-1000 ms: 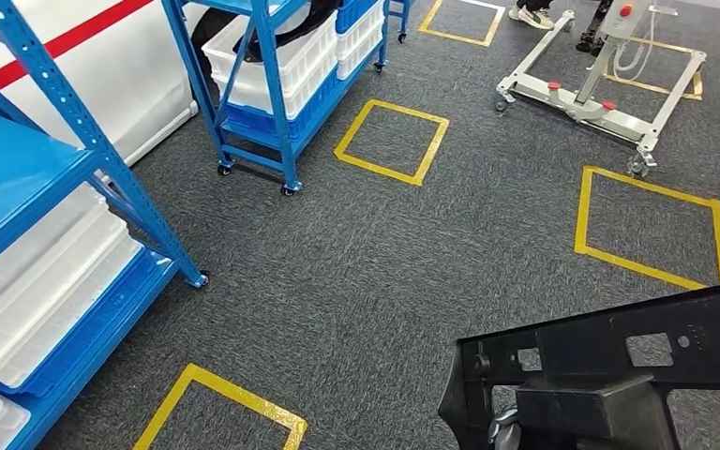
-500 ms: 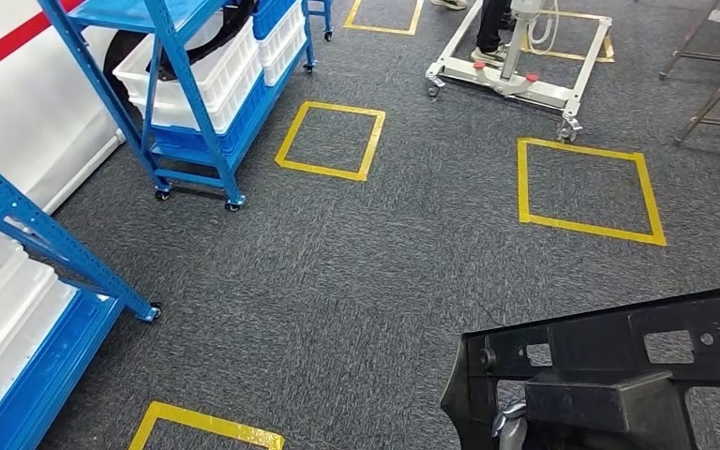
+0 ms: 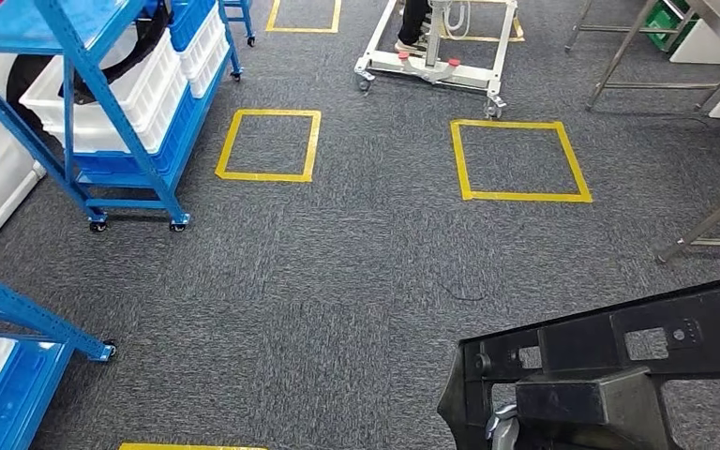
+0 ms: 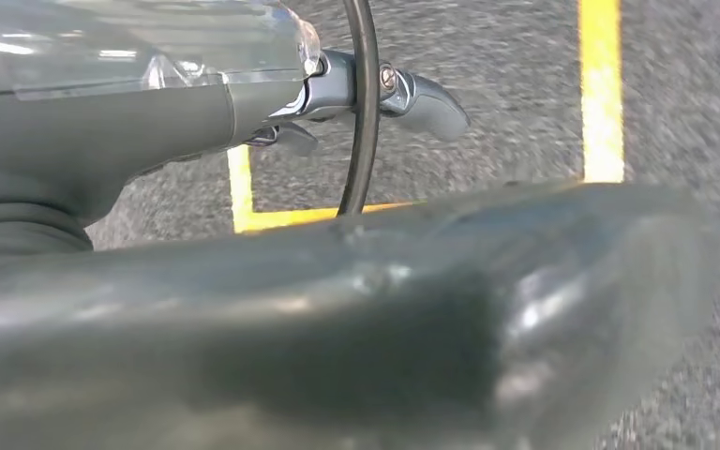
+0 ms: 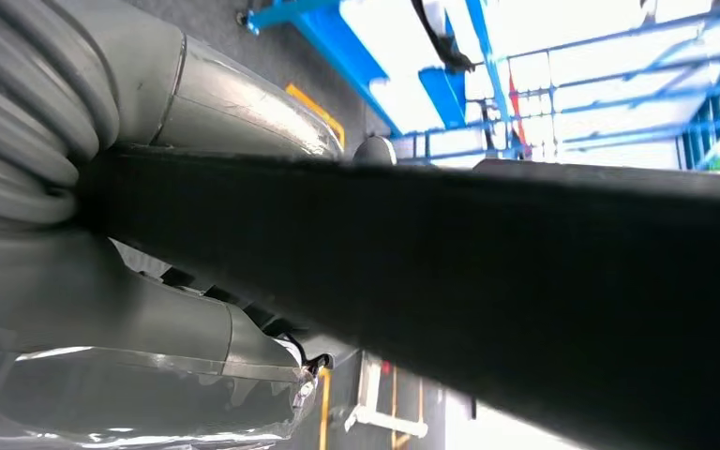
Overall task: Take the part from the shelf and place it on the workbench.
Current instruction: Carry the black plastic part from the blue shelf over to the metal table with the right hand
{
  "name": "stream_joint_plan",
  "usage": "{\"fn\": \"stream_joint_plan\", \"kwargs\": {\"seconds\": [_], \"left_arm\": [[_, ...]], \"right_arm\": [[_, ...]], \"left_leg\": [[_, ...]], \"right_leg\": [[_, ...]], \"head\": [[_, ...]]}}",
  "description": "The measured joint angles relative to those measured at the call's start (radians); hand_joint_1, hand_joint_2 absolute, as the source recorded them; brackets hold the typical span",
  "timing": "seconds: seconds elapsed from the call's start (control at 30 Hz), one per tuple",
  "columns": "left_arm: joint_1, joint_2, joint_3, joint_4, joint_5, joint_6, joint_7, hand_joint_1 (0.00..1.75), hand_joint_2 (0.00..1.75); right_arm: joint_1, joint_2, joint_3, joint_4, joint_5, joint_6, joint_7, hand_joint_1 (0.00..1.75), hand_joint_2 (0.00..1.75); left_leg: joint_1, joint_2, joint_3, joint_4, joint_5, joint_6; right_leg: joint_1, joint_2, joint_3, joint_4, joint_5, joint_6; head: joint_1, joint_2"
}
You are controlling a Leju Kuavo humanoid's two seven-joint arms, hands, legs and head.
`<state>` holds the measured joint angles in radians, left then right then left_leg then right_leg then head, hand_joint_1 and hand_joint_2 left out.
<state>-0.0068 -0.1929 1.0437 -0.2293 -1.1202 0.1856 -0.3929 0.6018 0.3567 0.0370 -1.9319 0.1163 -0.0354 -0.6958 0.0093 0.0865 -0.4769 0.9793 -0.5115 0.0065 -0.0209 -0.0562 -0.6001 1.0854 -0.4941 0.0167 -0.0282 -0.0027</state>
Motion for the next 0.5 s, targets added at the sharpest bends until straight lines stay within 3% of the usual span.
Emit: {"fn": "stream_joint_plan", "kwargs": {"seconds": [0.07, 0.13, 0.17, 0.23, 0.3, 0.33, 0.37, 0.4, 0.43, 0.5], "left_arm": [[-0.001, -0.001, 0.0, 0.0, 0.0, 0.0, -0.001, 0.0, 0.0], [-0.006, -0.002, 0.0, 0.0, 0.0, -0.001, 0.002, 0.0, 0.0], [-0.008, -0.002, 0.0, 0.0, 0.0, -0.002, 0.006, 0.0, 0.0], [-0.01, -0.002, 0.0, 0.0, 0.0, -0.004, 0.015, 0.0, 0.0], [-0.007, -0.002, 0.001, 0.0, 0.0, -0.004, 0.023, 0.0, 0.0], [-0.005, -0.002, 0.001, 0.0, -0.001, -0.004, 0.025, 0.0, 0.0], [-0.003, -0.002, 0.001, 0.0, -0.001, -0.004, 0.026, 0.0, 0.0], [-0.002, -0.002, 0.001, 0.0, -0.001, -0.004, 0.027, 0.0, 0.0], [-0.002, -0.002, 0.001, 0.0, -0.001, -0.004, 0.027, 0.0, 0.0], [-0.001, -0.002, 0.001, 0.0, -0.001, -0.004, 0.027, 0.0, 0.0]], "right_arm": [[-0.003, 0.0, 0.0, 0.006, 0.0, 0.0, 0.0, 1.75, 1.75], [-0.004, 0.001, 0.0, 0.012, 0.0, -0.001, 0.0, 1.75, 1.75], [-0.003, 0.001, 0.0, 0.015, 0.001, -0.001, 0.0, 1.75, 1.75], [-0.005, 0.001, 0.0, 0.022, 0.003, -0.002, 0.0, 1.75, 1.75], [-0.008, 0.002, 0.0, 0.029, 0.003, -0.002, 0.0, 1.75, 1.75], [-0.009, 0.002, 0.0, 0.032, 0.003, -0.002, 0.0, 1.75, 1.75], [-0.01, 0.003, 0.0, 0.036, 0.003, -0.002, 0.0, 1.75, 1.75], [-0.01, 0.003, 0.0, 0.038, 0.003, -0.002, 0.0, 1.75, 1.75], [-0.01, 0.003, 0.0, 0.041, 0.003, -0.002, 0.0, 1.75, 1.75], [-0.01, 0.003, 0.0, 0.044, 0.003, -0.002, 0.0, 1.75, 1.75]], "left_leg": [[-0.002, 0.017, 0.008, 0.003, -0.01, -0.012], [-0.002, 0.033, 0.017, 0.001, -0.015, -0.024], [0.001, 0.028, 0.02, 0.005, -0.022, -0.03], [0.005, -0.017, 0.0, 0.062, -0.065, -0.037], [0.006, -0.066, -0.064, 0.197, -0.135, -0.038], [0.006, -0.075, -0.097, 0.262, -0.156, -0.037], [0.006, -0.079, -0.119, 0.299, -0.158, -0.036], [0.006, -0.081, -0.124, 0.295, -0.137, -0.035], [0.006, -0.085, -0.112, 0.254, -0.099, -0.033], [0.009, -0.13, -0.067, 0.125, -0.024, -0.028]], "right_leg": [[0.008, -0.024, 0.032, -0.059, 0.008, -0.012], [0.012, -0.001, 0.03, -0.06, 0.008, -0.024], [0.011, 0.01, 0.03, -0.063, 0.009, -0.03], [0.007, 0.032, 0.032, -0.07, 0.014, -0.043], [0.009, 0.055, 0.031, -0.071, 0.015, -0.051], [0.011, 0.068, 0.031, -0.07, 0.015, -0.052], [0.012, 0.084, 0.031, -0.068, 0.014, -0.053], [0.013, 0.099, 0.032, -0.066, 0.013, -0.053], [0.014, 0.115, 0.034, -0.063, 0.012, -0.052], [0.013, 0.141, 0.035, -0.058, 0.008, -0.048]], "head": [[0.0, 0.0], [0.0, 0.0], [0.0, 0.0], [0.0, 0.0], [0.0, 0.0], [0.0, 0.0], [0.0, 0.0], [0.0, 0.0], [0.0, 0.0], [0.0, 0.0]]}}
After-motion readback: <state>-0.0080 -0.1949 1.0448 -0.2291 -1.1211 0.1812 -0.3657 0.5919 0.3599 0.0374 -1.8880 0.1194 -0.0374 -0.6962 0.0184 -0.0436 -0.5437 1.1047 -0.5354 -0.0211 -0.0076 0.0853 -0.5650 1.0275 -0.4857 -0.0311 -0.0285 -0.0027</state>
